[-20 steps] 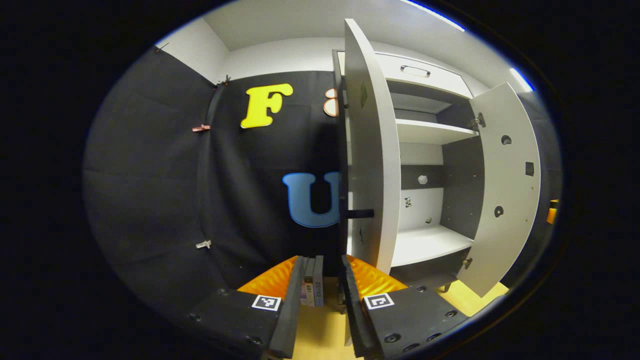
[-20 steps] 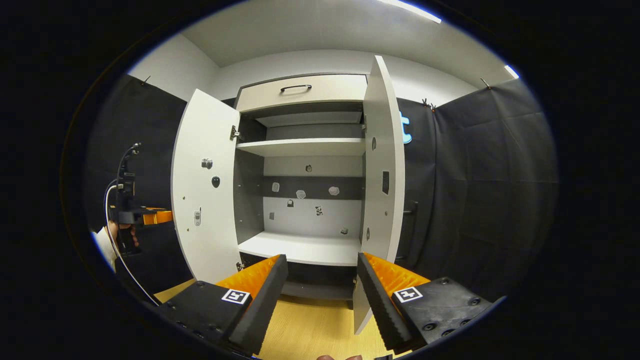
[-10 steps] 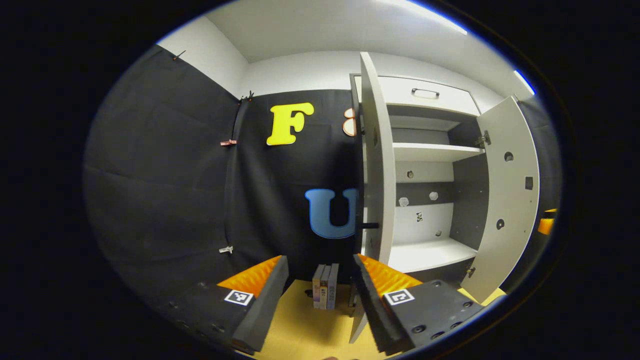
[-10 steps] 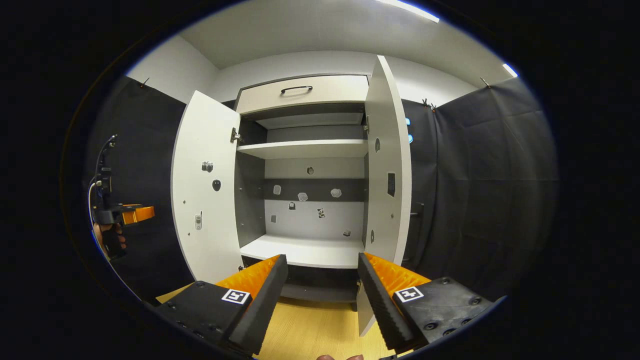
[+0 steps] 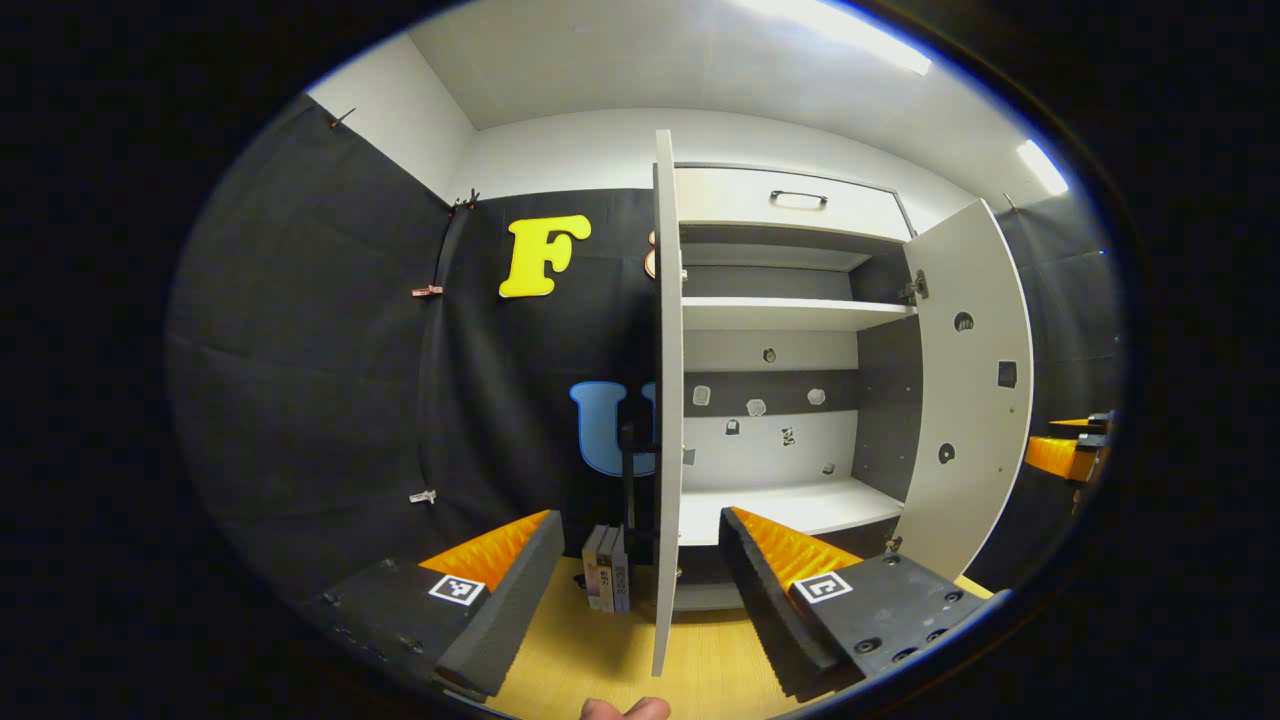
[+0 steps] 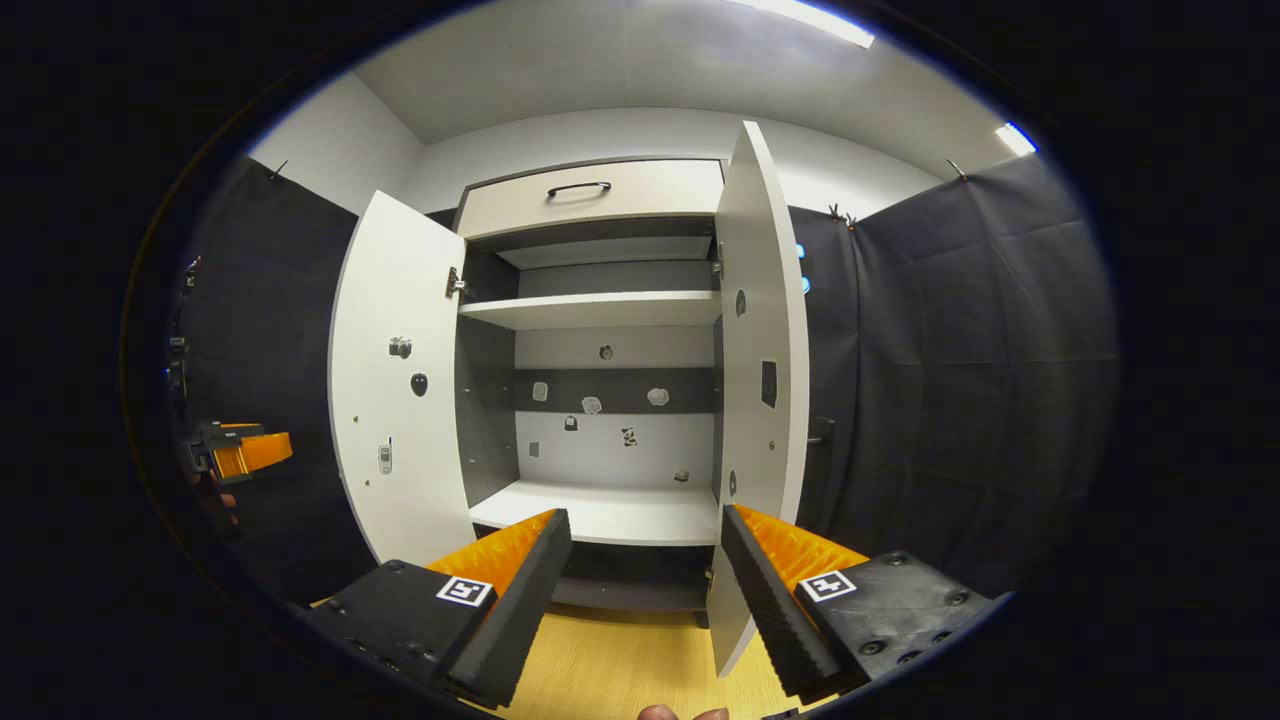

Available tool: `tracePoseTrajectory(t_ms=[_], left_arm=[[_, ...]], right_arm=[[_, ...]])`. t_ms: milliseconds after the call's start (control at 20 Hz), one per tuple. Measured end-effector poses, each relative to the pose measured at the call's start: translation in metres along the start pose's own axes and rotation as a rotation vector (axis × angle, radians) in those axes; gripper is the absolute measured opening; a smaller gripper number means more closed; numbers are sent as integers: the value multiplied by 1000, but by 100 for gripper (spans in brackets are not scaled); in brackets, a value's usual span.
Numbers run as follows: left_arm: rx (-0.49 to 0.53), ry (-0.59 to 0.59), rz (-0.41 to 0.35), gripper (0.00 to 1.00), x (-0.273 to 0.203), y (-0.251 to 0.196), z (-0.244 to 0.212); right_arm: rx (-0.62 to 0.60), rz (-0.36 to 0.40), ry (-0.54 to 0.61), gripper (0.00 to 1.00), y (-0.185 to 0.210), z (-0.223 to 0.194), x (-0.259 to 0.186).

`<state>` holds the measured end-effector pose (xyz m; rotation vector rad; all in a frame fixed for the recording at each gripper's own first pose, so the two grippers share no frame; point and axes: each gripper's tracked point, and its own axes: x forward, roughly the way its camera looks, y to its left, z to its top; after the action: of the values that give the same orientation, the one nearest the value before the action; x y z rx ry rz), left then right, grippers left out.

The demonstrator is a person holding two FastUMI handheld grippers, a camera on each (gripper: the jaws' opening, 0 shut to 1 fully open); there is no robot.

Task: Open the right door of the double-door shoe cabinet with the right hand, and open the left door with the left hand.

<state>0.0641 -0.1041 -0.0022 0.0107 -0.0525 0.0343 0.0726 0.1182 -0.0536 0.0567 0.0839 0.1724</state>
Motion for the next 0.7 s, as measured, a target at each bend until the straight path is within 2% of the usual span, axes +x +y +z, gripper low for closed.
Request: tracePoseTrajectory(t_ms=[250,400,700], left_arm=[[6,28,24,96,1,-19,-9],[-23,47,17,96,5,-29,-14],[10,65,-4,96,9,-44,-17]], right_arm=[[-1,-18,6,96,-1,0,2],[-19,-25,0,96,-1,1,4],[-26,-10,14,96,7,-5,8]])
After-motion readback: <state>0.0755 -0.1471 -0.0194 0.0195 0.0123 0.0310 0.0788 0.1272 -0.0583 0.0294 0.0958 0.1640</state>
